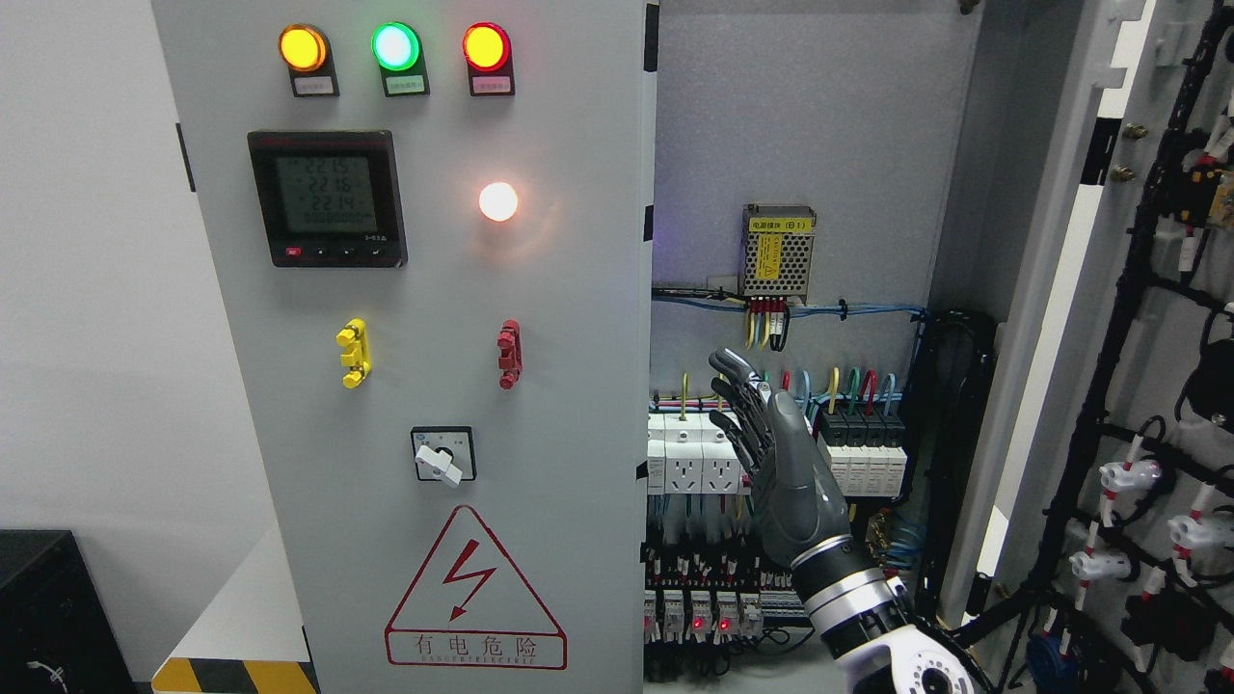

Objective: Open door with both hands
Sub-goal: 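Reach the right hand to the inner edge of the warning-sign door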

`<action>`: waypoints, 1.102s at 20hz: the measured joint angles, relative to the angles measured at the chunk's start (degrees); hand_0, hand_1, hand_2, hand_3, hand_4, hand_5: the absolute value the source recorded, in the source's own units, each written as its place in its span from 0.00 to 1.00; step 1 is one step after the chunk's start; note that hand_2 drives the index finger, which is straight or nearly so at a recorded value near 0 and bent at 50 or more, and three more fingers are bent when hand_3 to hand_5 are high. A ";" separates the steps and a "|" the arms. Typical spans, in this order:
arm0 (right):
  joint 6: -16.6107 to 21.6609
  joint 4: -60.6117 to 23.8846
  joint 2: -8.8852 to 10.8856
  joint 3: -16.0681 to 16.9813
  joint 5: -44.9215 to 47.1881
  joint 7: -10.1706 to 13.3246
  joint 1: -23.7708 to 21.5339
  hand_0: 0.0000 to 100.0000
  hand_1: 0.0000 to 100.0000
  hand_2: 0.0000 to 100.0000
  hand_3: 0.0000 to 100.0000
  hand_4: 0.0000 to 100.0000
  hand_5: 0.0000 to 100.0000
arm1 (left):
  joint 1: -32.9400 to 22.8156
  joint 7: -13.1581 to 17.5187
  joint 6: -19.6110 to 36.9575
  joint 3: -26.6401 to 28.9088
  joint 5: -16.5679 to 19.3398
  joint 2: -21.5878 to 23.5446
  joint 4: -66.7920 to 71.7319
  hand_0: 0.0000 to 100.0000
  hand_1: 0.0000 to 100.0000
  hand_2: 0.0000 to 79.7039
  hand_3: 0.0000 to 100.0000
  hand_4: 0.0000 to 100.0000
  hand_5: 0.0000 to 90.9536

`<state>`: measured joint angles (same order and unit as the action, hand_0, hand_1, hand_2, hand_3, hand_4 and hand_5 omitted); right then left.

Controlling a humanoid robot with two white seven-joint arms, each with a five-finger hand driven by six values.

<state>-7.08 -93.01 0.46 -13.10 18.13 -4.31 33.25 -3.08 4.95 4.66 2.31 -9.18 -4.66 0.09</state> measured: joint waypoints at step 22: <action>-7.01 7.04 -0.40 0.32 10.28 -5.62 6.68 0.00 0.00 0.00 0.00 0.00 0.00 | 0.25 -0.05 -0.23 -0.17 0.04 -0.74 -0.07 0.00 0.00 0.00 0.00 0.00 0.00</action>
<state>-14.09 -85.97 0.06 -12.78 28.42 -9.93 39.94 -2.83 4.91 4.44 2.14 -9.14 -5.41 0.01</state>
